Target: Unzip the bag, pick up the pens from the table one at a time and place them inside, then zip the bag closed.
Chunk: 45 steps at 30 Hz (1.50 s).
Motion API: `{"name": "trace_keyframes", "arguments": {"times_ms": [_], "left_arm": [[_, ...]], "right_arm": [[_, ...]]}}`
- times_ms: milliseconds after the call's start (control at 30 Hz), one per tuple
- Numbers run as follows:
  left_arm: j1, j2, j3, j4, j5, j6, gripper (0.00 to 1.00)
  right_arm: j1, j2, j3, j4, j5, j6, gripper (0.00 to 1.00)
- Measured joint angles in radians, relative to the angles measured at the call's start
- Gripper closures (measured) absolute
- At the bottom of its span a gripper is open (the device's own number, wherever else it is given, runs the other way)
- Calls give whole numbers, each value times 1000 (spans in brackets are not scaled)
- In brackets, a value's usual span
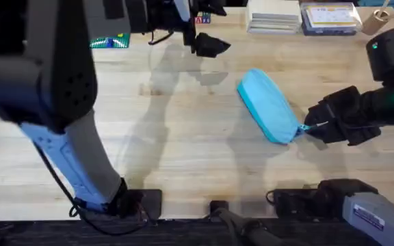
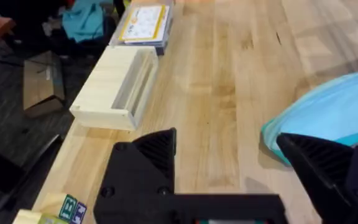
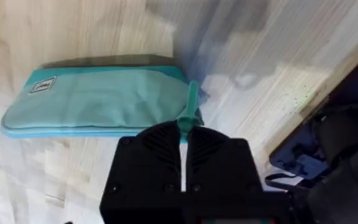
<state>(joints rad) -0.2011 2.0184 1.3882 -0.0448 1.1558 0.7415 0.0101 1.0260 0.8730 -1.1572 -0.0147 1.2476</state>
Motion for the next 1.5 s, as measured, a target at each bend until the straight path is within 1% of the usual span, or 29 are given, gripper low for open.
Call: {"name": "trace_keyframes", "arguments": {"times_ms": [67, 133, 333, 400, 500, 733, 833, 967, 1167, 1333, 1500], "left_arm": [[-11, -38, 3, -48, -40, 15, 8], [-26, -70, 4, -104, -75, 49, 8], [-96, -131, 4, -266, -184, 185, 8], [-117, -142, 4, -306, -209, 226, 8], [-150, -151, 4, -360, -236, 278, 8], [-213, -152, 4, -438, -263, 337, 8], [-243, -151, 4, -479, -273, 388, 8], [-287, -151, 4, -495, -304, 445, 7], [-333, -151, 4, -495, -345, 479, 8], [-357, -151, 4, -495, -389, 488, 8], [-364, -152, 4, -494, -415, 491, 6]], "right_arm": [[0, 0, 0, 0, 0, 0, 968], [0, 0, 0, 0, 0, 0, 968], [0, 0, 0, 0, 0, 0, 968], [0, 0, 0, 0, 0, 0, 968], [0, 0, 0, 0, 0, 0, 968], [0, 0, 0, 0, 0, 0, 968], [0, 0, 0, 1, 0, 0, 968], [0, 0, 0, 2, 0, 0, 968], [0, 0, 0, 2, 0, 0, 968], [0, 0, 0, 2, 0, 0, 968], [0, 0, 0, 2, 0, 0, 968]]}}
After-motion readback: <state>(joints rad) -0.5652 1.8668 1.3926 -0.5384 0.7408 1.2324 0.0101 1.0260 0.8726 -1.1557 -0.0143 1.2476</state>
